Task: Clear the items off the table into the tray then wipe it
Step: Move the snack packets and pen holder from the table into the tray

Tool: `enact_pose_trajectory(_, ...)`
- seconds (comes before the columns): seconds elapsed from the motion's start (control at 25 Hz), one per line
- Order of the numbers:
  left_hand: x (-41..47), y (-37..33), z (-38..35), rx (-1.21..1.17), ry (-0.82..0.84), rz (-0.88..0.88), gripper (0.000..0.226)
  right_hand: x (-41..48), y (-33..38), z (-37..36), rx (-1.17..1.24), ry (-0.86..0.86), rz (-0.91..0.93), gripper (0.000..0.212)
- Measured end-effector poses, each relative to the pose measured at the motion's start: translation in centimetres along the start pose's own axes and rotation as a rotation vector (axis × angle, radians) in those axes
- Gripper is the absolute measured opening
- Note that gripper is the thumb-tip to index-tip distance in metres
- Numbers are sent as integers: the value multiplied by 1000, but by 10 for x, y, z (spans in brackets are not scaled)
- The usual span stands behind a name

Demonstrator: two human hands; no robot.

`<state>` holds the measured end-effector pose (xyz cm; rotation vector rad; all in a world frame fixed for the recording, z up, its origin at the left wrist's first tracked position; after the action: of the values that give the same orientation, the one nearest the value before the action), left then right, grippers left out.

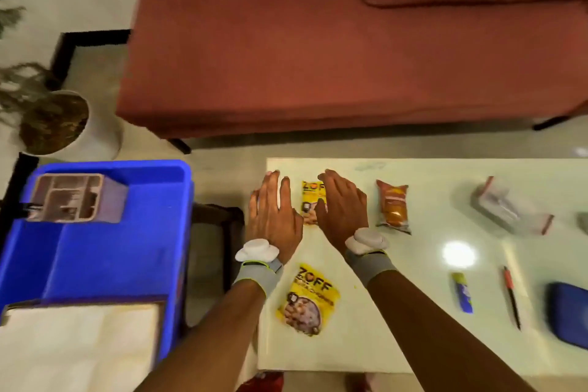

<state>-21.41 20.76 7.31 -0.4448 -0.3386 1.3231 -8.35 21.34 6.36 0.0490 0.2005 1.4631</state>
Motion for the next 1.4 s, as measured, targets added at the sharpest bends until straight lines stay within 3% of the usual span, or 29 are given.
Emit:
enact_pose_trajectory(0.12,-2,-65,-55,-27,123,-51,60,-26,-85,3,3,4,-100,45)
enact_pose_trajectory(0.36,-35,-235,-219,-127,375,-147,56,-113,-322,-26,-20,145,-406,44)
enact_pose_trajectory(0.6,-62,-259,-329,-274,405,290,46,-166,-439,-104,21,348,-578,39)
enact_pose_trajectory(0.8,-84,-259,-377,-401,553,382,49,-166,-459,-137,94,445,-634,38)
enact_pose_trajectory(1.0,-85,-247,-380,-432,522,476,36,-161,-458,-141,51,499,-672,21)
enact_pose_trajectory(1.08,-79,-241,-368,-473,484,505,38,-159,-451,-134,156,453,-704,31)
enact_pose_trajectory(1.2,-73,-212,-328,-535,374,536,39,-154,-408,-114,375,385,-631,64)
enact_pose_trajectory(1.4,-72,-137,-239,-544,221,570,36,-129,-309,-83,449,371,-444,64)
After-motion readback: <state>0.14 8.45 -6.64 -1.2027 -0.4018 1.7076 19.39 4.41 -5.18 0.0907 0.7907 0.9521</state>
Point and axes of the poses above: each hand's wrist, its own x-axis towards the middle knuckle, its own z-axis out of the back of the hand, y = z × x, the point moved 7 cm from there along x, towards the middle knuckle, and after that the axes turned 15 degrees about -x, right-handed, at the moved point
